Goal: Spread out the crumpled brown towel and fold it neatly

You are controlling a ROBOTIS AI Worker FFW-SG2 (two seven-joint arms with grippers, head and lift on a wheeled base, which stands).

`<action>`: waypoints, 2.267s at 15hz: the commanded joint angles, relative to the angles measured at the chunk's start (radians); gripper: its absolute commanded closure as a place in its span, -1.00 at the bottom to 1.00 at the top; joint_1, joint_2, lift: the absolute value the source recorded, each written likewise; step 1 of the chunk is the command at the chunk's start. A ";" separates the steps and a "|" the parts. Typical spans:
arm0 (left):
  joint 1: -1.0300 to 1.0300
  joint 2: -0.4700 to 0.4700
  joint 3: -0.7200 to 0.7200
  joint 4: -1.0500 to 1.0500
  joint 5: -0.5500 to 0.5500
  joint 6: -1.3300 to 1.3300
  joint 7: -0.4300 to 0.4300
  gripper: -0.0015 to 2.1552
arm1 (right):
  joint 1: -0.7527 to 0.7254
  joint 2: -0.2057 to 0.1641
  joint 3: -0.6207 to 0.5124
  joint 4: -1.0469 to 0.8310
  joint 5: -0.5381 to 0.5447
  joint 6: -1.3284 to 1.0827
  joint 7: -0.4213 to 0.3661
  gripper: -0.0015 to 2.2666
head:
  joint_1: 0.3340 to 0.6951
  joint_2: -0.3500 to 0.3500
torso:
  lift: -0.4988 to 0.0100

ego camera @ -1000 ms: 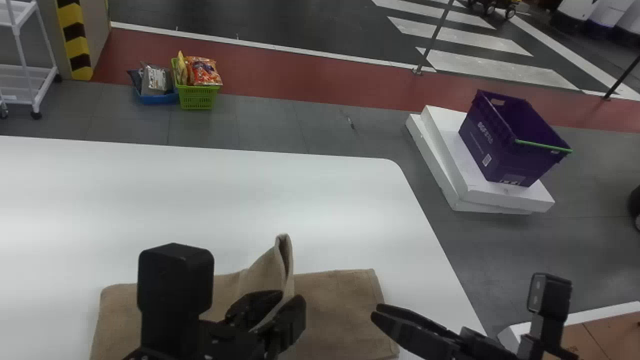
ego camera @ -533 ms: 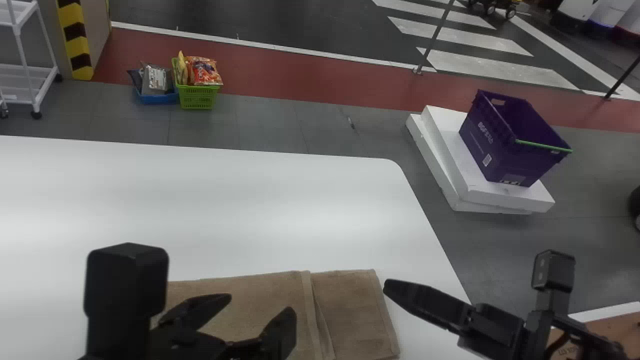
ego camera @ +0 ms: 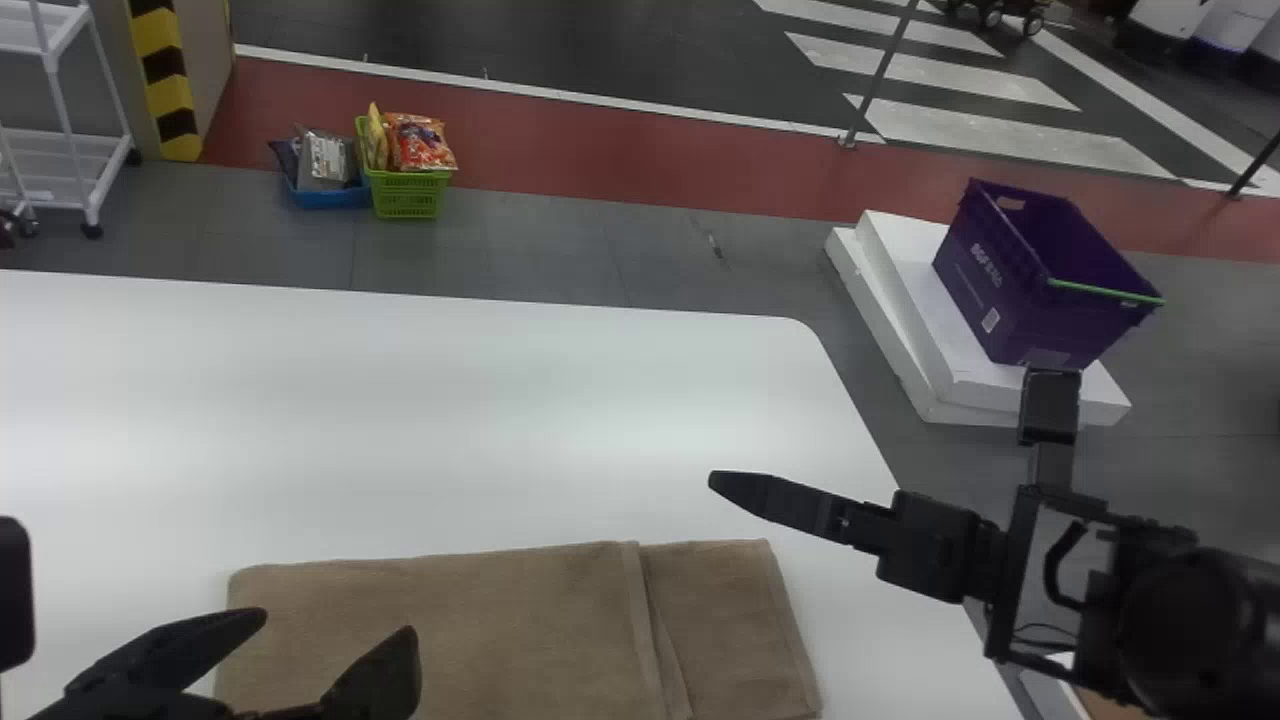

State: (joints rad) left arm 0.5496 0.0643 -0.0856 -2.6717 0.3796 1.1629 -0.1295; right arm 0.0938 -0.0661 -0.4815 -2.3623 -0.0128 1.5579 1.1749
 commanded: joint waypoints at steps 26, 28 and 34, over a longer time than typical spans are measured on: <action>-0.027 0.002 0.073 -0.047 0.005 0.156 -0.013 -0.96 | 0.009 -0.087 0.293 0.221 0.234 0.014 -0.009 -0.58 | 1.00 -0.57 | 0.47; -0.023 0.002 0.078 -0.053 0.007 0.171 -0.016 -0.96 | 0.010 -0.095 0.290 0.222 0.241 0.014 -0.009 -0.58 | 1.00 -0.55 | 0.47; -0.005 0.002 0.078 -0.059 0.005 0.171 -0.022 -0.96 | 0.009 -0.092 0.299 0.253 0.254 0.014 -0.009 -0.58 | 1.00 -0.59 | 0.47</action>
State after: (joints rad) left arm 0.5415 0.0660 -0.0076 -2.7295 0.3856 1.3338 -0.1519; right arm 0.1053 -0.1595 -0.1872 -2.1155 0.2392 1.5578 1.1657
